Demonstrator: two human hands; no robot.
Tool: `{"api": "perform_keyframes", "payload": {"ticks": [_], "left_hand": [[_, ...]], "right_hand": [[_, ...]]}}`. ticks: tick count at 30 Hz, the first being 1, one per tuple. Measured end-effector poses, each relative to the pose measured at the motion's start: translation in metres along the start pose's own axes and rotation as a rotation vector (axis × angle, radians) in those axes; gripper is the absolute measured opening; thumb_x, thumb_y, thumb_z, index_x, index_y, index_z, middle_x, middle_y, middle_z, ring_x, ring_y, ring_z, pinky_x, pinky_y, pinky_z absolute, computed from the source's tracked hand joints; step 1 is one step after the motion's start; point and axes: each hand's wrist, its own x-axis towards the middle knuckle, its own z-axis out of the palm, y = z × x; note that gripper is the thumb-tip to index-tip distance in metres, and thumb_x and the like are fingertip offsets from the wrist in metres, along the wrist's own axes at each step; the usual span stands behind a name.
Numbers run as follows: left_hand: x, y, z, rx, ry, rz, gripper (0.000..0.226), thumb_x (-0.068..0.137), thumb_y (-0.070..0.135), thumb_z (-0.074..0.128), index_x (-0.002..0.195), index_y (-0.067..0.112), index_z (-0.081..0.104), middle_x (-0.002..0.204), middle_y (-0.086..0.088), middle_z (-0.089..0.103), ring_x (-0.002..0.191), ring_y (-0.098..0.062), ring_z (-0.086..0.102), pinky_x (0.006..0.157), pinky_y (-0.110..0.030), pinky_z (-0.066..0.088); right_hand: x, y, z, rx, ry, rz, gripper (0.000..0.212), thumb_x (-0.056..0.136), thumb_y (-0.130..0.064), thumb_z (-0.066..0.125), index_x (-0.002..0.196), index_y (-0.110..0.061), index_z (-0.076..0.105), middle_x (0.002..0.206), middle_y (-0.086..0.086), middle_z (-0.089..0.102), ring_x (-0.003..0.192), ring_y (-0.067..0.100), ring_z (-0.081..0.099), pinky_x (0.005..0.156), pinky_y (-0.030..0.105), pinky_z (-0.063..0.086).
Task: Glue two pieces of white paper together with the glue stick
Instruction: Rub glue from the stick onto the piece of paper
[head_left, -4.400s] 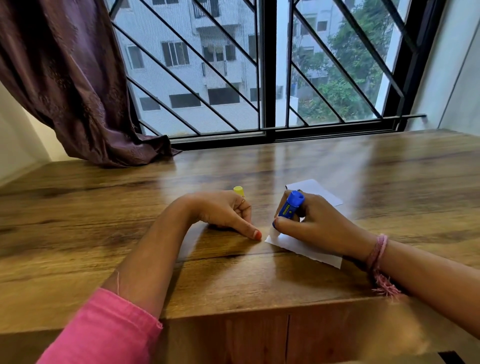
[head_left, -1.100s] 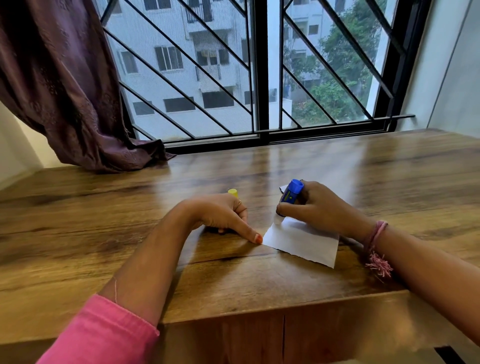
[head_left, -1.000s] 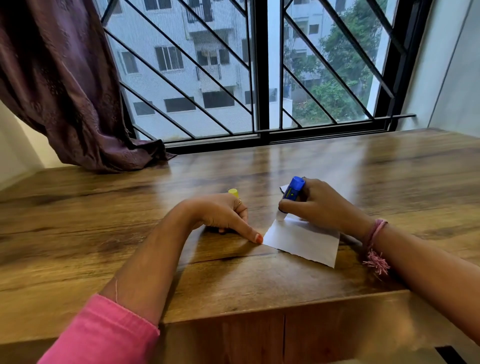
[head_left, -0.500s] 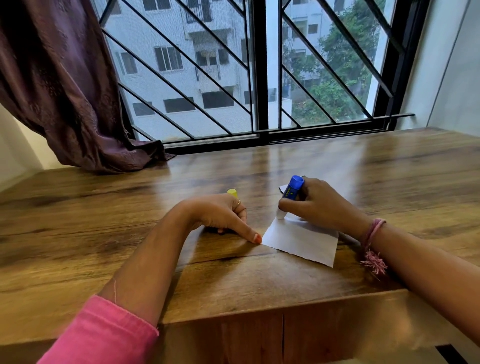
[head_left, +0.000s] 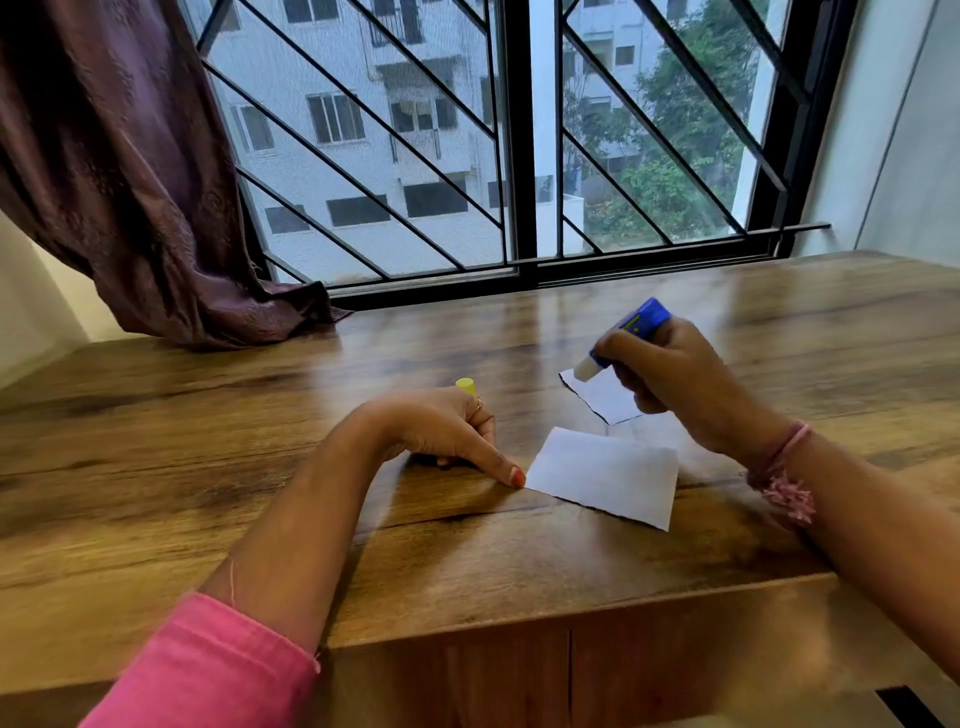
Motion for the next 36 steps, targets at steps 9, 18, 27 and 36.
{"api": "perform_keyframes", "payload": {"ticks": [9, 18, 27, 36], "left_hand": [[-0.002, 0.000, -0.001, 0.006, 0.012, 0.006, 0.041, 0.059, 0.047, 0.087, 0.056, 0.026, 0.052, 0.051, 0.012, 0.052, 0.048, -0.004, 0.042, 0.045, -0.018, 0.033], [-0.005, -0.002, -0.002, -0.072, 0.040, 0.153, 0.029, 0.072, 0.040, 0.081, 0.068, 0.022, 0.059, 0.059, 0.005, 0.053, 0.053, -0.008, 0.043, 0.048, -0.019, 0.035], [0.001, 0.007, 0.018, 0.077, 0.220, 0.408, 0.023, 0.079, 0.044, 0.073, 0.095, 0.028, 0.068, 0.054, 0.010, 0.039, 0.048, -0.006, 0.035, 0.051, -0.021, 0.030], [0.007, 0.006, 0.020, 0.140, 0.140, 0.305, 0.051, 0.065, 0.062, 0.072, 0.111, 0.040, 0.068, 0.047, 0.011, 0.031, 0.044, -0.007, 0.028, 0.053, -0.029, 0.021]], "right_hand": [[-0.014, -0.001, -0.006, 0.105, -0.223, 0.133, 0.016, 0.087, -0.023, 0.059, 0.079, -0.013, 0.070, 0.061, 0.001, 0.056, 0.053, 0.010, 0.052, 0.054, 0.026, 0.054], [-0.046, 0.003, -0.008, 0.228, -0.244, 0.310, 0.015, 0.088, -0.019, 0.060, 0.083, -0.013, 0.072, 0.071, 0.005, 0.067, 0.064, 0.014, 0.063, 0.064, 0.020, 0.051], [-0.061, -0.001, 0.018, 0.546, 0.033, 0.364, 0.022, 0.090, -0.016, 0.056, 0.077, -0.011, 0.074, 0.090, 0.014, 0.061, 0.063, 0.011, 0.062, 0.081, 0.025, 0.048], [-0.039, -0.006, -0.013, 0.568, -0.006, 0.288, 0.024, 0.086, -0.022, 0.059, 0.070, -0.015, 0.076, 0.072, 0.004, 0.070, 0.061, 0.014, 0.064, 0.076, 0.036, 0.060]]}}
